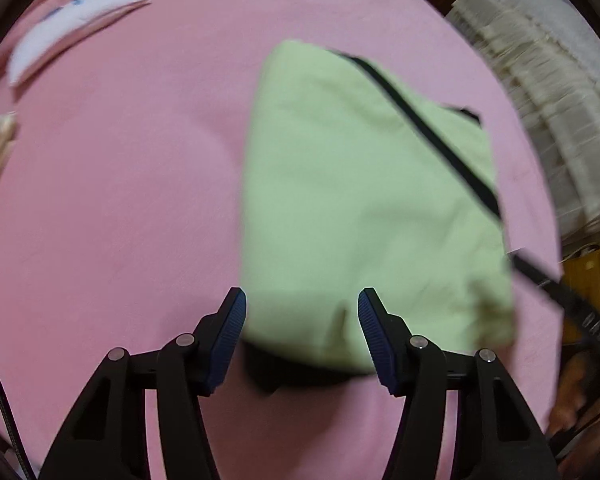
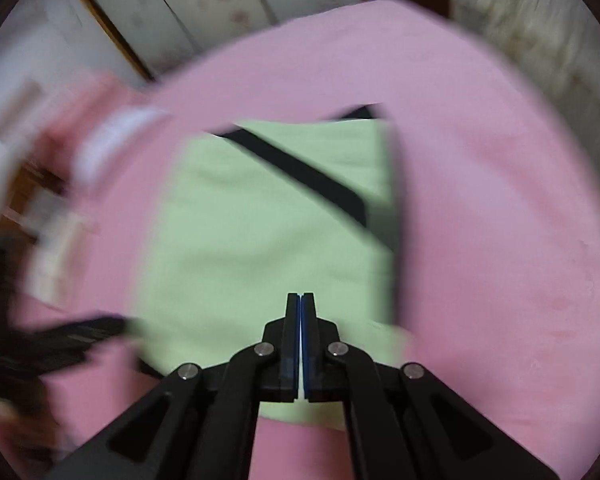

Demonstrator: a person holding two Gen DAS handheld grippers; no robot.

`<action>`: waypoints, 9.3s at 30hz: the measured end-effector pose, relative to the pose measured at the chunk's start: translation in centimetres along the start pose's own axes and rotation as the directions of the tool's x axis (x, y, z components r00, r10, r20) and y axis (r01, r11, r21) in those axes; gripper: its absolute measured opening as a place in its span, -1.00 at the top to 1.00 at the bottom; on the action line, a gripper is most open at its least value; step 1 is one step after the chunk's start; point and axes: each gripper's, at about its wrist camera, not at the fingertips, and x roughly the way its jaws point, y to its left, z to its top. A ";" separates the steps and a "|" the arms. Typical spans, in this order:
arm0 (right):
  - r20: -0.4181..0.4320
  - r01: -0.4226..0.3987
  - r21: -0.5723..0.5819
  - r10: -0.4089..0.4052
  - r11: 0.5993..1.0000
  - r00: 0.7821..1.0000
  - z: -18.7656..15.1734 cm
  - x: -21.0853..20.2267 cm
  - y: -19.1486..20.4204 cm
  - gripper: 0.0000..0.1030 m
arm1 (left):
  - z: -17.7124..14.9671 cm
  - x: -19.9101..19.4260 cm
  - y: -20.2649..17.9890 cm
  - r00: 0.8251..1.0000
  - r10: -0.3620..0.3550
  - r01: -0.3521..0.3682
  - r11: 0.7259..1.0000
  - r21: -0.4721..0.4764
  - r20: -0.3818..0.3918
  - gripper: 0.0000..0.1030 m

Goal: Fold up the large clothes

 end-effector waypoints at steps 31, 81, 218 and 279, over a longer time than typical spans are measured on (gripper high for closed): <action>-0.133 0.342 0.136 -0.324 0.930 0.936 -4.3 -0.1 -4.6 0.92 | -3.6 0.8 2.4 0.968 0.235 -0.226 0.968 -0.109 0.083 -0.35; -0.224 0.320 0.002 -0.311 0.948 0.924 -4.3 -3.7 5.9 -0.46 | -5.3 -6.0 3.7 0.987 -0.035 0.016 0.993 -0.117 -0.156 -0.67; 0.017 -0.226 0.034 0.226 0.973 0.974 -9.9 33.1 49.1 -0.37 | -3.8 -14.1 61.8 0.716 0.640 -0.381 0.693 -0.612 0.279 -0.99; -0.059 0.371 -0.156 -0.383 0.916 0.922 -23.9 -17.0 29.6 -0.75 | -25.7 -32.1 13.7 0.956 0.225 -0.231 0.973 0.012 0.186 -0.98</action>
